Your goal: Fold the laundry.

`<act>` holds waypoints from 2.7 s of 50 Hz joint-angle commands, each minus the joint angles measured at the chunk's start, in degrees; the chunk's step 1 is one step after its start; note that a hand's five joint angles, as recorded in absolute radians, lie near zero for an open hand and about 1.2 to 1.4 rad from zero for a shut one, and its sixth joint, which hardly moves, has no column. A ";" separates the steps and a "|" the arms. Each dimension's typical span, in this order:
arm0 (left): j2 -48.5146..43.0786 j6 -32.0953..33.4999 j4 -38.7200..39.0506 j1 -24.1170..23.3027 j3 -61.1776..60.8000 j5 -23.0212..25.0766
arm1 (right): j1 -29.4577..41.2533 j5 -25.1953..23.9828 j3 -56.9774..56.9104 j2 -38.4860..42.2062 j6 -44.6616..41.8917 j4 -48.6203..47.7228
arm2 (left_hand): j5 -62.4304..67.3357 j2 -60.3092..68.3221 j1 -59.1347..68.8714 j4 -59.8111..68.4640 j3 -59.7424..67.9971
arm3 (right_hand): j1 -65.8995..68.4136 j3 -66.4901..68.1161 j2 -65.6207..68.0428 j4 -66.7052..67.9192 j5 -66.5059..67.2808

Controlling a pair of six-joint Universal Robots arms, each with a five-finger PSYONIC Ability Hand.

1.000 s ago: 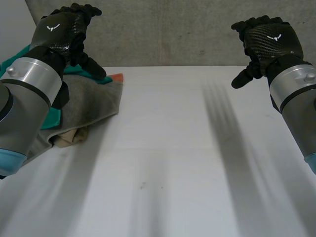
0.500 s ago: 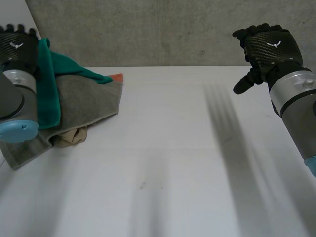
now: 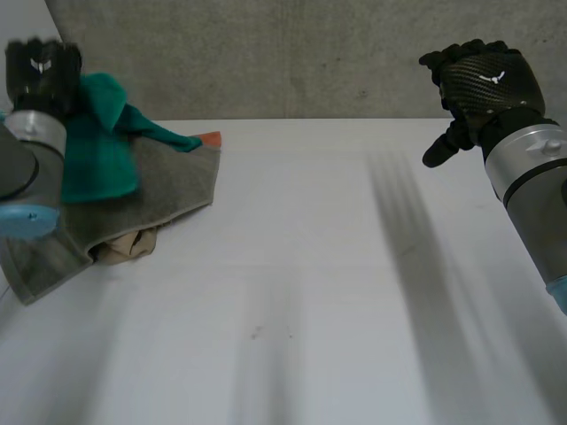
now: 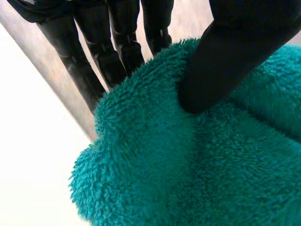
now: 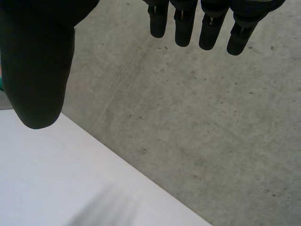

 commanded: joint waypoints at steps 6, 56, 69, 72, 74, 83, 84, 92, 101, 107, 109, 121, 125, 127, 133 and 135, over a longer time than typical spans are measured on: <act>16.73 -26.77 -5.29 -15.76 -1.37 10.49 | -4.04 -0.09 -1.49 -2.25 -2.88 0.04 | 15.46 11.71 15.82 11.42 12.16 | -3.06 -2.26 -2.41 -2.24 -6.72; 14.82 -12.66 -19.08 -18.42 -13.85 12.88 | -8.79 -13.10 -0.09 -0.13 -18.41 17.59 | 15.46 11.71 15.82 11.42 12.16 | 66.94 67.74 67.59 67.76 63.28; -1.18 0.36 -25.33 -17.28 -9.20 12.71 | -6.25 -12.92 1.23 7.93 -19.15 20.10 | 15.46 11.71 15.82 11.42 12.16 | 66.94 67.74 67.59 67.76 63.28; -5.48 0.72 -24.54 -17.19 -4.38 12.18 | -4.05 -11.87 -0.26 13.73 -15.02 15.96 | 15.46 11.71 15.82 11.42 12.16 | 66.94 67.74 67.59 67.76 63.28; -7.07 0.81 -24.19 -17.19 -2.35 11.48 | -2.65 -10.47 -1.05 16.72 -13.70 13.86 | 15.46 11.71 15.82 11.42 12.16 | 66.94 67.74 67.59 67.76 63.28; -2.98 0.54 -24.71 -17.98 -4.52 5.60 | -1.23 -10.20 -0.18 16.74 -12.99 14.90 | -34.78 -38.53 -34.41 -38.81 -38.08 | 18.41 19.20 19.05 19.23 14.74; -1.38 0.45 -24.80 -18.07 -5.58 4.89 | -1.32 -10.20 -0.18 16.04 -12.99 15.16 | -36.81 -40.56 -36.45 -40.85 -40.11 | 16.73 17.52 17.37 17.55 13.06; 11.63 -3.14 -25.15 -19.65 -17.97 -2.85 | -3.51 -10.90 0.08 6.90 -15.62 24.73 | -39.02 -42.76 -38.65 -43.05 -42.32 | 15.03 15.82 15.67 15.85 11.36; 14.19 -19.92 -25.33 -27.11 -23.78 -4.78 | -6.50 -13.71 4.83 6.63 -17.30 23.60 | -38.85 -42.60 -38.49 -42.89 -42.15 | 16.03 16.83 16.68 16.85 12.37; 7.08 -25.12 -24.62 -32.21 -20.37 -4.87 | -7.56 -13.80 7.82 6.63 -17.30 20.26 | -39.35 -43.10 -38.99 -43.39 -42.65 | 16.04 16.83 16.68 16.86 12.37; 4.18 -25.39 -24.36 -33.62 -17.82 -5.40 | -7.56 -13.54 8.61 6.72 -17.21 18.68 | -39.52 -43.27 -39.16 -43.56 -42.82 | 16.04 16.83 16.68 16.86 12.37; -9.63 -24.86 -12.42 -37.23 -7.26 -18.58 | -8.71 -13.36 12.83 6.89 -17.30 14.02 | -39.19 -42.93 -38.82 -43.22 -42.48 | 16.20 17.00 16.85 17.02 12.54; -9.72 -24.42 -7.49 -37.23 -7.61 -20.86 | -8.79 -13.45 13.71 6.98 -17.38 13.23 | -38.85 -42.60 -38.49 -42.89 -42.15 | 16.20 17.00 16.85 17.02 12.54; -9.81 -24.16 -6.35 -37.14 -7.79 -21.66 | -8.79 -13.45 13.97 7.07 -17.38 12.79 | -38.51 -42.26 -38.15 -42.55 -41.81 | 16.20 17.00 16.85 17.02 12.54; -10.33 -18.89 -4.59 -36.97 -7.87 -27.98 | -8.71 -13.71 13.71 7.33 -17.47 12.35 | -35.66 -39.41 -35.29 -39.69 -38.96 | 16.20 17.00 16.85 17.02 12.54; -10.86 -16.61 -4.24 -36.79 -7.70 -29.47 | -8.71 -13.71 13.27 7.42 -17.56 12.35 | -33.65 -37.39 -33.28 -37.68 -36.95 | 16.21 17.00 16.85 17.03 12.54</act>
